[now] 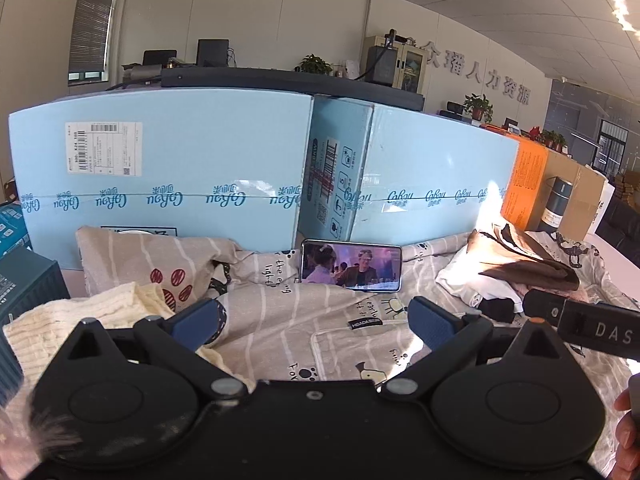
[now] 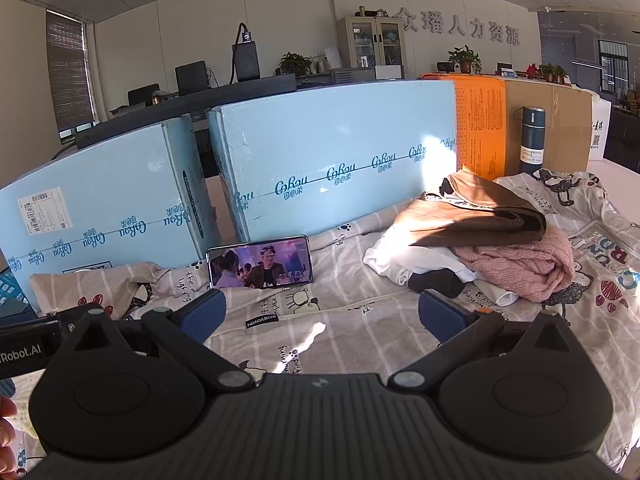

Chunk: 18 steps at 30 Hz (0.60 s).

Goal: Fold clothes
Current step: 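Move both tools toward the brown coat on top of the clothes pile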

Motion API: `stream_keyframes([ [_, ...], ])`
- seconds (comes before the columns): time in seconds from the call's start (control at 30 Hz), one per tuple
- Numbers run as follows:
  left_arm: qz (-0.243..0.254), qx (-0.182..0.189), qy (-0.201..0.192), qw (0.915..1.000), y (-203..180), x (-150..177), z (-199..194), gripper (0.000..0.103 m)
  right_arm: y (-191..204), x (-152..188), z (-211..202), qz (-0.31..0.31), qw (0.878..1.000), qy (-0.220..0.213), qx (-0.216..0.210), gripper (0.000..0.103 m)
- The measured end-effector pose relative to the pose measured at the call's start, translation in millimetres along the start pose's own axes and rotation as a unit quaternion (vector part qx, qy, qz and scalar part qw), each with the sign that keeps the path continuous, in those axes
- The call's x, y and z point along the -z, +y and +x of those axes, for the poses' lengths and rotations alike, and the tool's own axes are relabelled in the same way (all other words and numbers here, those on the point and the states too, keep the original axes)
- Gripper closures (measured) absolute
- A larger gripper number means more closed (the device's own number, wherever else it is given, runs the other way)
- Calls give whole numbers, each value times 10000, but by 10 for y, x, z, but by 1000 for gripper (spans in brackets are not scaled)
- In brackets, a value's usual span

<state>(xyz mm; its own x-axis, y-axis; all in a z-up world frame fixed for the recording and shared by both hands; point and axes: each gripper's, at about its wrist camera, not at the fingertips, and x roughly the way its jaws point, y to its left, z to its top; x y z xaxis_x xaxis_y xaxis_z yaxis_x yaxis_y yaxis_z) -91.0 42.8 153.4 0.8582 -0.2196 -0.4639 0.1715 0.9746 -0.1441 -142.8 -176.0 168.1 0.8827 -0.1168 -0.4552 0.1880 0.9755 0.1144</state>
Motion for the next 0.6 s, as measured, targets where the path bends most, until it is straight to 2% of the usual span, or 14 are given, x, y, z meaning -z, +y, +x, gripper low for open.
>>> stream_keyframes([
  [0.27,154,148,206,9996,-423,-57,276,0,-395,-85,200,-1,9981,314,530,0],
  [0.6,303,459,569,9969,-910,-12,646,0,-777,-88,398,-35,9947,611,824,0],
])
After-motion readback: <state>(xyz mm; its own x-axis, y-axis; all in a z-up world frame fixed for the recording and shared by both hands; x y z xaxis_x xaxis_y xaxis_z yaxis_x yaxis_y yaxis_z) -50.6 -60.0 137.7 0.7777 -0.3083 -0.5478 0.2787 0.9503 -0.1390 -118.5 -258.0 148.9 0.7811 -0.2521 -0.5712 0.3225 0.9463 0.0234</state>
